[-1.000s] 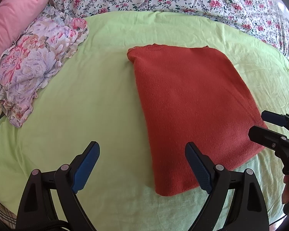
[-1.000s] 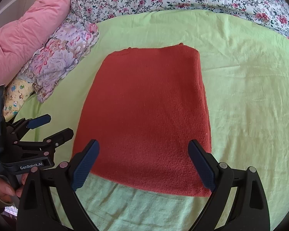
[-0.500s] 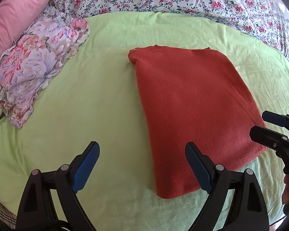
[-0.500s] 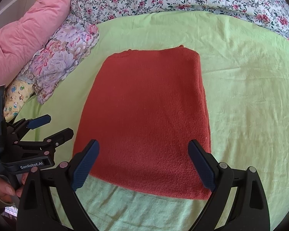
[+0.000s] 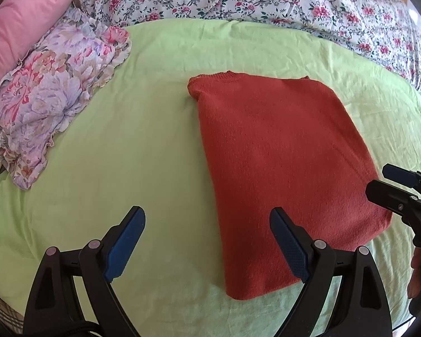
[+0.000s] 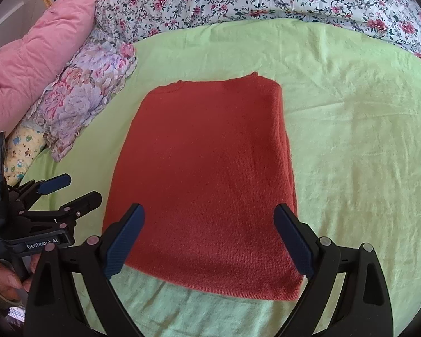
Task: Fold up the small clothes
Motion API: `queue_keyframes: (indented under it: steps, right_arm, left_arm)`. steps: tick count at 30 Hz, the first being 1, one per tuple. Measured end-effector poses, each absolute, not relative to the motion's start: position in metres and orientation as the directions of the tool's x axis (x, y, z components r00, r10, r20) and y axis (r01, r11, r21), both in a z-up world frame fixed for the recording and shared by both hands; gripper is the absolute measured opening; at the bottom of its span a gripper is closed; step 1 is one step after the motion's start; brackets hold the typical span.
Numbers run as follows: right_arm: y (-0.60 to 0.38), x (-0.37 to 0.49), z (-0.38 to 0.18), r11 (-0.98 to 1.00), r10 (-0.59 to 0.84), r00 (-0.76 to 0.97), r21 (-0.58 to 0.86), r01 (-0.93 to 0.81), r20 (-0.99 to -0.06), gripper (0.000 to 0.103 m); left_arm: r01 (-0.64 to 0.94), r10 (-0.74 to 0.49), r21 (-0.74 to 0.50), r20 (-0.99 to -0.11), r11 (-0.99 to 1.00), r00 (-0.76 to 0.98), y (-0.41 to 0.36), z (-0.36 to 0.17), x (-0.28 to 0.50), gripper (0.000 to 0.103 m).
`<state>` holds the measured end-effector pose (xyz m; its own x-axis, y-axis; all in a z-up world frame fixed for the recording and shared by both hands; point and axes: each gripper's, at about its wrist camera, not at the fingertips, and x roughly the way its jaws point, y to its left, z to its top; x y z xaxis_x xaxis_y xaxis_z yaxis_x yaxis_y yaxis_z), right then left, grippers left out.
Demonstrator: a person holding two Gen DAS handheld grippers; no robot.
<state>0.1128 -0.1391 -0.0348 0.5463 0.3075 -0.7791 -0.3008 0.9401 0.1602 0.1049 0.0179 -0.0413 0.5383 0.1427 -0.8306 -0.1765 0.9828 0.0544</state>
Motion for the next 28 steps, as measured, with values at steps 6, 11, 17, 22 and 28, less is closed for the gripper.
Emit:
queue_keyframes:
  steps: [6,11,17,22,28]
  right_arm:
    - [-0.14,0.117,-0.034,0.941,0.31,0.55,0.167,-0.295,-0.775,0.093]
    - [-0.141,0.119,-0.034,0.941,0.31,0.55,0.17,-0.291,-0.776,0.093]
    - [-0.146,0.122,-0.031,0.944,0.306,0.558,0.173,-0.279,-0.771,0.093]
    - [-0.147,0.122,-0.028,0.945,0.308,0.56,0.18,-0.272,-0.769,0.093]
    - [-0.138,0.121,-0.026,0.943,0.31,0.558,0.172,-0.286,-0.77,0.094]
  left_arm:
    - [-0.179,0.114,0.017,-0.829,0.984,0.547,0.019,-0.039,0.11,0.091]
    - [-0.191,0.121,0.019,-0.833,0.981,0.541,0.023,-0.04,0.115,0.091]
    - [-0.208,0.133,0.023,-0.836,0.978,0.533,0.032,-0.039,0.118,0.091]
    - [-0.221,0.145,0.027,-0.831,0.975,0.537,0.035,-0.035,0.114,0.091]
    - [-0.233,0.16,0.038,-0.832,0.972,0.531,0.036,-0.037,0.111,0.091]
